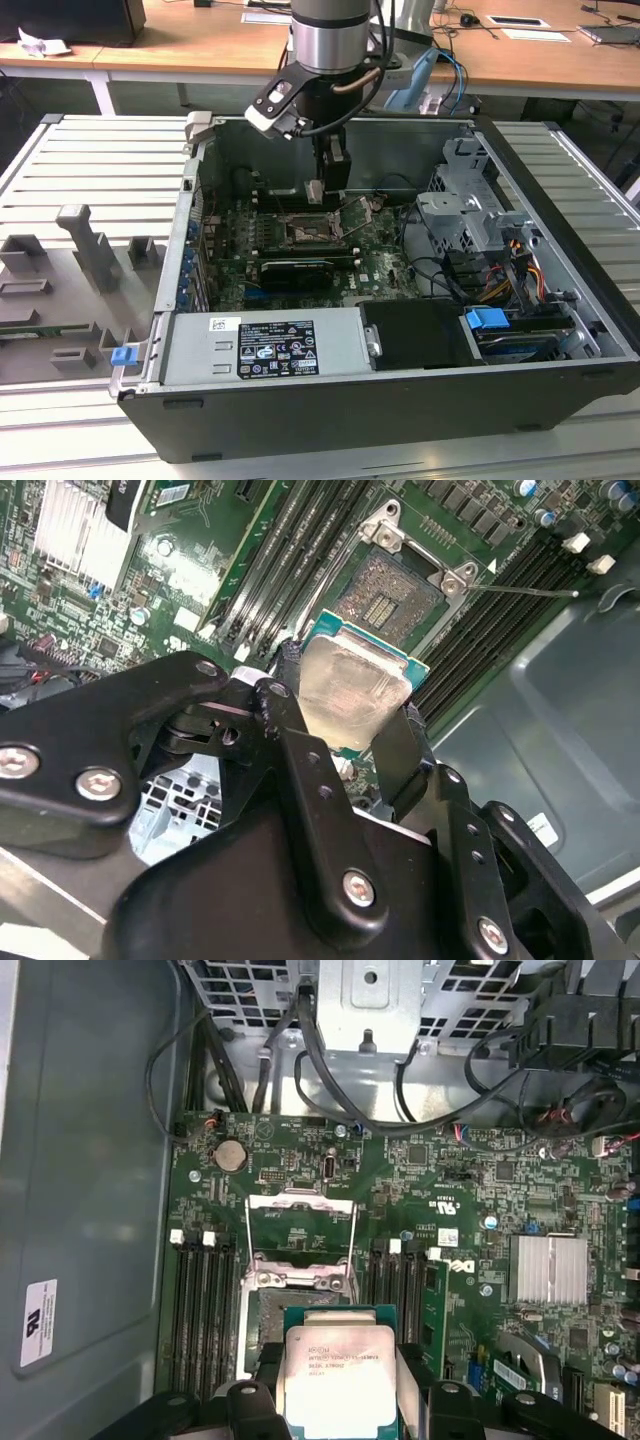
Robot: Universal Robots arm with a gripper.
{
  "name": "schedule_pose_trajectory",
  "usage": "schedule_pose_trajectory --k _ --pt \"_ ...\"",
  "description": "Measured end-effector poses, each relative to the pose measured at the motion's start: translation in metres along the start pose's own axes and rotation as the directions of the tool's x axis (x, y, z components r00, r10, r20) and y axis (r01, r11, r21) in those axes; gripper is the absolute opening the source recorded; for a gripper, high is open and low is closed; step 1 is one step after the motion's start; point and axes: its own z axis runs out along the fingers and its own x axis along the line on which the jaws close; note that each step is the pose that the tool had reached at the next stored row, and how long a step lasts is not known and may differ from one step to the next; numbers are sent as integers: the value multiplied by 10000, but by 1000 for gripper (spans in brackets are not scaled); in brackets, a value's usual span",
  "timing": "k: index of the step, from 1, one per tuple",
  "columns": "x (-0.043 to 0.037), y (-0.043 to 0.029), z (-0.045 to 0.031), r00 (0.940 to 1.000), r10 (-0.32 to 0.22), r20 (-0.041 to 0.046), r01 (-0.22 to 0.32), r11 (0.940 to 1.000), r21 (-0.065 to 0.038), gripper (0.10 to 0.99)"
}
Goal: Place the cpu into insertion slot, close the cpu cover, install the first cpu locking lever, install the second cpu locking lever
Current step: 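Place the cpu into insertion slot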
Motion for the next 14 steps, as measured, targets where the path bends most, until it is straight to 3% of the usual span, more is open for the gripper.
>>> schedule_pose_trajectory --k 6,11,14 --pt "1 -20 52 9987 505 40 -505 9987 -6 529" --pt "32 -27 157 9987 502 44 -502 9987 -6 529" --pt "49 -36 259 9996 280 28 -280 9996 -3 529"
